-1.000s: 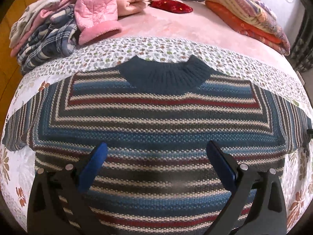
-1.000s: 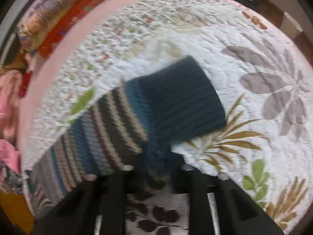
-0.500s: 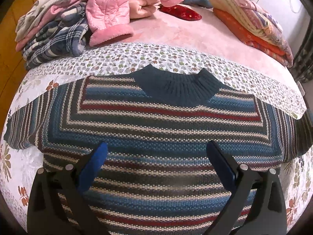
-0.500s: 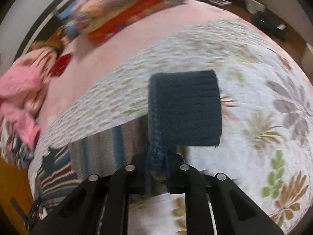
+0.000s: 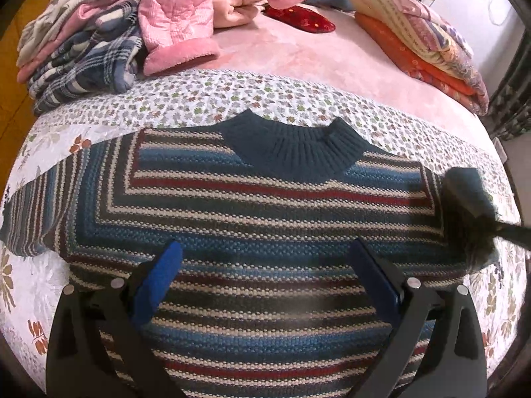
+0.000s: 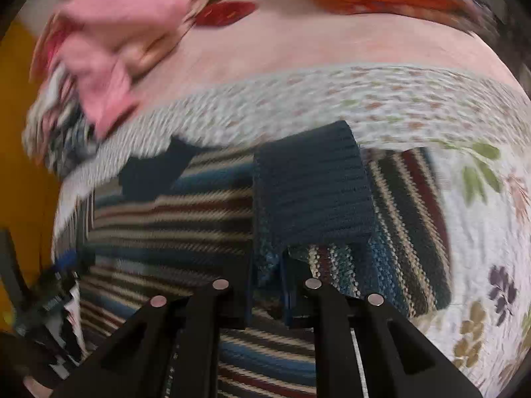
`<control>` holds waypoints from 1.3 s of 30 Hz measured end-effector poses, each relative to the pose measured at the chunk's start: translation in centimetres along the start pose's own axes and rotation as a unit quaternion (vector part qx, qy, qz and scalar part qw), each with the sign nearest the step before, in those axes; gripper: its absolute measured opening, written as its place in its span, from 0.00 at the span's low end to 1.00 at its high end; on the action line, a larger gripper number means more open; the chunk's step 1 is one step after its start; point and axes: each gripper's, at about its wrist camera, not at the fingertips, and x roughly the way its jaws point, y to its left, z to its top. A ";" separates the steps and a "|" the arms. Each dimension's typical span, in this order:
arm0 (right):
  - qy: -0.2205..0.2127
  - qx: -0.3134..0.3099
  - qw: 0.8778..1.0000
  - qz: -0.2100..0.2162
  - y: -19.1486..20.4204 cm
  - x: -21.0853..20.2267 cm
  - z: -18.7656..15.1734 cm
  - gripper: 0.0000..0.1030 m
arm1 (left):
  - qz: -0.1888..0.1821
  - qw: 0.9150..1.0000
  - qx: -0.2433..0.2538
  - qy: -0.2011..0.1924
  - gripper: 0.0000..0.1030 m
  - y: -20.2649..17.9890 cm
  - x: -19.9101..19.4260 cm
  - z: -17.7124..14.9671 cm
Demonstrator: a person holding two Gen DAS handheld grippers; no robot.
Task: Fold small clothes
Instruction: 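Fold the held sleeve across the sweater body with the right tool, release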
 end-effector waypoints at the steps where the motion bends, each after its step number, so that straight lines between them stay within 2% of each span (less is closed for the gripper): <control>1: 0.009 -0.015 1.000 -0.004 1.2 0.8 -0.5 0.13 | -0.006 1.000 0.002 0.005 0.97 -0.1 0.1 0.0; 4: 0.034 -0.049 0.998 -0.015 3.3 3.0 -1.8 0.15 | -0.020 1.000 0.007 0.019 0.97 -0.4 0.7 -0.2; 6: 0.055 -0.066 0.996 -0.008 4.1 4.0 -2.7 0.22 | -0.030 0.999 0.007 0.031 0.97 -0.7 1.2 -0.3; 7: 0.061 -0.071 0.996 -0.001 4.1 4.1 -2.9 0.29 | -0.034 0.999 0.007 0.036 0.97 -0.8 1.3 -0.5; 8: 0.063 -0.076 0.995 0.005 3.9 3.9 -3.0 0.35 | -0.039 0.998 0.006 0.042 0.97 -0.9 1.6 -0.6; 12: 0.048 -0.071 0.995 0.045 3.3 1.4 -3.0 0.35 | -0.058 0.997 0.005 0.059 0.97 -1.9 2.3 -0.9; 15: 0.028 -0.055 0.998 0.028 2.0 -1.5 -2.4 0.36 | -0.084 0.994 -0.004 0.077 0.97 -2.7 3.0 -1.2; 18: 0.003 -0.017 1.000 0.022 -0.3 -4.1 -2.5 0.46 | -0.106 0.989 -0.012 0.100 0.97 -3.8 4.0 -1.7; 20: -0.009 0.003 1.000 0.018 -2.0 -5.4 -2.7 0.61 | -0.113 0.987 -0.011 0.115 0.97 -4.5 4.7 -2.0; 23: -0.023 0.023 0.999 0.003 -4.3 -6.8 -3.2 0.74 | -0.127 0.982 -0.013 0.137 0.97 -5.6 5.8 -2.5; 25: -0.023 0.028 0.999 0.003 -5.2 -7.0 -3.5 0.74 | -0.151 0.977 -0.015 0.148 0.97 -6.4 6.3 -2.7; 27: -0.026 0.028 0.999 -0.013 -5.6 -6.9 -3.6 0.74 | -0.181 0.969 -0.018 0.169 0.97 -7.4 7.2 -2.9; 30: -0.027 0.032 0.999 -0.007 -6.2 -6.7 -3.7 0.74 | -0.193 0.964 -0.025 0.178 0.95 -8.4 8.1 -3.1; 32: -0.023 0.034 0.999 -0.005 -6.6 -6.5 -3.7 0.71 | -0.194 0.965 -0.019 0.176 0.82 -9.2 8.2 -3.1; 35: -0.015 0.023 0.999 -0.022 -6.3 -5.9 -3.7 0.60 | -0.196 0.964 -0.008 0.177 0.52 -10.3 8.0 -2.9; 37: -0.006 0.016 0.999 -0.033 -6.4 -5.3 -3.8 0.55 | -0.217 0.960 -0.010 0.177 0.27 -10.5 8.0 -2.9; 38: -0.003 0.014 0.999 -0.037 -6.3 -5.1 -3.8 0.53 | -0.226 0.958 -0.013 0.178 0.23 -10.6 8.0 -3.0; 39: -0.001 0.013 0.999 -0.040 -6.3 -4.9 -3.9 0.52 | -0.232 0.957 -0.013 0.176 0.13 -10.8 7.9 -2.9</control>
